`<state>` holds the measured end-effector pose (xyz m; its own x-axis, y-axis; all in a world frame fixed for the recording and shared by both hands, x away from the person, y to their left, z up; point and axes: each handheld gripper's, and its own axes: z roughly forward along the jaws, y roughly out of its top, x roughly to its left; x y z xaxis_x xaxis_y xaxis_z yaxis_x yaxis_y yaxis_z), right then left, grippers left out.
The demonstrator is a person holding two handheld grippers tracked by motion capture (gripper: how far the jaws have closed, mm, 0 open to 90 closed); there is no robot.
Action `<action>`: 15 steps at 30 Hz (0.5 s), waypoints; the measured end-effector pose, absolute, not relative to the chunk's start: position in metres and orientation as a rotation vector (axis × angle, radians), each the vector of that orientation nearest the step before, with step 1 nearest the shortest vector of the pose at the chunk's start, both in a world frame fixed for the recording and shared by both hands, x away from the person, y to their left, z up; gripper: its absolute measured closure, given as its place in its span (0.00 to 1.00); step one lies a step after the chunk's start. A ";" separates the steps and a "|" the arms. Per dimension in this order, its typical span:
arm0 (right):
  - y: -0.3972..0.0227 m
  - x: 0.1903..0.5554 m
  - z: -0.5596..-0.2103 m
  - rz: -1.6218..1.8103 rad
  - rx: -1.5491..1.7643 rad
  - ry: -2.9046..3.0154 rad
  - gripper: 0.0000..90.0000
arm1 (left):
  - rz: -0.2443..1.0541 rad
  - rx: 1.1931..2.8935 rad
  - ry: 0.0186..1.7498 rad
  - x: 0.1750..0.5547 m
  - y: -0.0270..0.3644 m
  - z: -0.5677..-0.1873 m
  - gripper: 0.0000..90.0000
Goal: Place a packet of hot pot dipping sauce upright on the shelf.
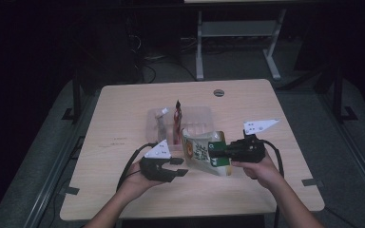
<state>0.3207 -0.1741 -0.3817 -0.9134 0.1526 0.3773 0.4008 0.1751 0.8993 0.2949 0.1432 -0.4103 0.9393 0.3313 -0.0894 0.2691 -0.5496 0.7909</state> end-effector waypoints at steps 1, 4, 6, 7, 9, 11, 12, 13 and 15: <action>-0.177 0.320 -0.381 -1.820 -0.544 -2.246 1.00 | 0.083 2.188 0.427 0.295 0.145 -0.411 0.60; -0.185 0.316 -0.382 -1.817 -0.572 -2.252 1.00 | 0.069 2.195 0.448 0.297 0.150 -0.414 0.58; -0.191 0.315 -0.382 -1.819 -0.587 -2.256 1.00 | 0.062 2.198 0.462 0.298 0.153 -0.415 0.57; -0.193 0.315 -0.382 -1.822 -0.596 -2.256 1.00 | 0.062 2.197 0.466 0.299 0.154 -0.415 0.57; -0.197 0.315 -0.381 -1.835 -0.609 -2.255 1.00 | 0.055 2.197 0.482 0.301 0.156 -0.416 0.56; -0.200 0.317 -0.379 -1.848 -0.624 -2.257 1.00 | 0.057 2.197 0.491 0.303 0.157 -0.417 0.54; -0.201 0.319 -0.378 -1.848 -0.627 -2.266 1.00 | 0.058 2.198 0.493 0.304 0.157 -0.418 0.53; -0.201 0.320 -0.377 -1.851 -0.633 -2.273 1.00 | 0.056 2.203 0.495 0.304 0.158 -0.418 0.52; -0.201 0.325 -0.376 -1.859 -0.641 -2.286 1.00 | 0.061 2.208 0.499 0.305 0.158 -0.419 0.50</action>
